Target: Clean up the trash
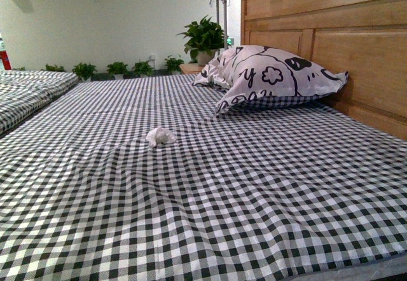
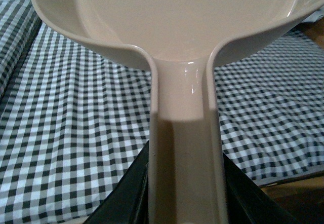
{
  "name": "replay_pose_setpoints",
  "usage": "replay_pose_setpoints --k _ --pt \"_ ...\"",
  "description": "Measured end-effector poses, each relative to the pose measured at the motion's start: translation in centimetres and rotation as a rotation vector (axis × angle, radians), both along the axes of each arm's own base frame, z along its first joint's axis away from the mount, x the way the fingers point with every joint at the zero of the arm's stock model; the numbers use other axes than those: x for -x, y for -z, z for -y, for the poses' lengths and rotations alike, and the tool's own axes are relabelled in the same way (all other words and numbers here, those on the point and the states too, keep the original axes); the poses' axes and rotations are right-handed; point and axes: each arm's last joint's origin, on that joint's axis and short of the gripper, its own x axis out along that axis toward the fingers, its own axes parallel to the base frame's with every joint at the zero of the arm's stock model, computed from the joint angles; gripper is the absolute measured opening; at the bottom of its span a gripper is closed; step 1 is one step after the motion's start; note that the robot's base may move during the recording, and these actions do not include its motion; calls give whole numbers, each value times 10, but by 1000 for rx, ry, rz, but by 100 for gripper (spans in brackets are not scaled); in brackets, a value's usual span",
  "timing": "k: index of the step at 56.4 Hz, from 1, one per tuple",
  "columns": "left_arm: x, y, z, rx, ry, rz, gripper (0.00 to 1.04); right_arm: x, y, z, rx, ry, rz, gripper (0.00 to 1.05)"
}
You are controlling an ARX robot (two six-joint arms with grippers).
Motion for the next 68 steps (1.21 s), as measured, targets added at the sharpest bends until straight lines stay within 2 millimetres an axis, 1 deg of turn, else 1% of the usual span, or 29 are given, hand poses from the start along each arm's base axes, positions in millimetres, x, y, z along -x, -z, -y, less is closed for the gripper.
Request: replay_pose_setpoints --k 3,5,6,7,10,12,15,16,17,19,21,24,26,29,31,39,49,54,61,68 --pt "-10 2 -7 -5 -24 -25 27 0 0 0 0 0 0 20" --pt "-20 3 -14 -18 -39 -32 27 0 0 0 -1 2 0 20" --pt "-23 3 -16 -22 -40 -32 27 0 0 0 -1 3 0 20" --pt "-32 2 -22 -35 -43 -29 27 0 0 0 -1 4 0 20" --pt "-44 0 -31 -68 -47 -12 27 0 0 0 -1 4 0 20" --pt "-58 -4 -40 -106 -43 7 27 0 0 0 -1 4 0 20" --pt "-72 -8 -49 -147 -29 22 27 0 0 0 -1 3 0 20" --pt "-80 -9 -53 -173 -24 28 27 0 0 0 -1 4 0 20" --pt "-92 -10 -59 -204 -13 31 27 0 0 0 -1 4 0 20" --pt "-104 -10 -66 -239 11 24 27 0 0 0 -1 4 0 20" --pt "-120 -8 -73 -269 48 10 27 0 0 0 -1 4 0 20" --pt "-137 -4 -81 -306 83 -10 27 0 0 0 -1 4 0 20" --pt "-153 1 -88 -337 117 -38 27 0 0 0 -1 4 0 20" --pt "-169 7 -94 -378 148 -58 27 0 0 0 -1 4 0 20" --pt "-183 12 -99 -390 179 -85 27 0 0 0 -1 4 0 20" --pt "-221 24 -107 -442 274 -141 27 0 0 0 -1 3 0 20" --pt "-248 33 -104 -483 393 -161 27 0 0 0 -1 4 0 20" --pt "-257 39 -102 -509 442 -187 27 0 0 0 -1 4 0 20" --pt "-268 53 -106 -521 498 -249 27 0 0 0 -1 4 0 20" --pt "-274 60 -116 -552 505 -270 27 0 0 0 -1 3 0 20"
